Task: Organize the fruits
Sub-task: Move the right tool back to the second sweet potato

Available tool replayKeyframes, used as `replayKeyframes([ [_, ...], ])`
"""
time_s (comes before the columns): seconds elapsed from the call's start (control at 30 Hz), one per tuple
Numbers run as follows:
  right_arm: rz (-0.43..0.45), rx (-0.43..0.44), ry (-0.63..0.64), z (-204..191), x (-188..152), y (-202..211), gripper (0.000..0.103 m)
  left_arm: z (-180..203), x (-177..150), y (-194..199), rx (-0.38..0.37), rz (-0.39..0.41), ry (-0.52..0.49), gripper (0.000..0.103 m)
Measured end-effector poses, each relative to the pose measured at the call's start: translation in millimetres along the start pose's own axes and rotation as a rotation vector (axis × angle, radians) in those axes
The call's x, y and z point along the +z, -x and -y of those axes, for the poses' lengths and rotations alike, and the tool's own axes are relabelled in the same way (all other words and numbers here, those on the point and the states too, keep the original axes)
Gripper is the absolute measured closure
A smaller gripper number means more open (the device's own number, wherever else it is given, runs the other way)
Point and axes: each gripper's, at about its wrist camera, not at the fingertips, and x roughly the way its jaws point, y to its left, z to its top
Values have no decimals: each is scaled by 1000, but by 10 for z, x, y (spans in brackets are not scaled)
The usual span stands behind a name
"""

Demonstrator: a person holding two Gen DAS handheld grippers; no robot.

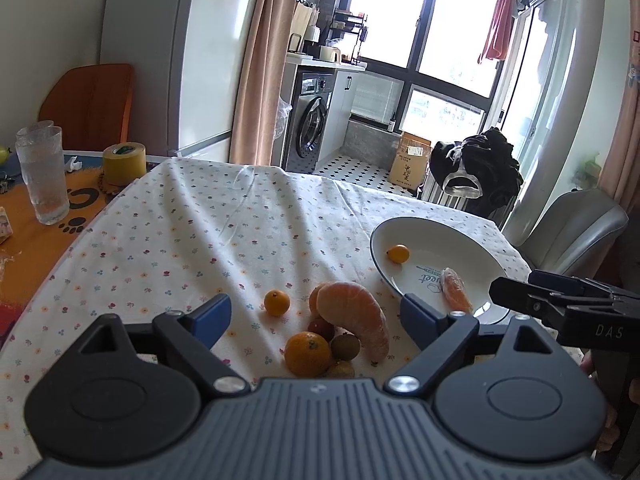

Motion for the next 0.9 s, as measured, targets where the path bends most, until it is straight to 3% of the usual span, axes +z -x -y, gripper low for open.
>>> replayKeyframes([
  [0.43,-23,26,47,-344,-82,19,0,-244,-155,183,-19,1,17,10],
  [0.9,-44,61,44,-448,-119,-216,0,-596,-327,32,13,-45,82,6],
])
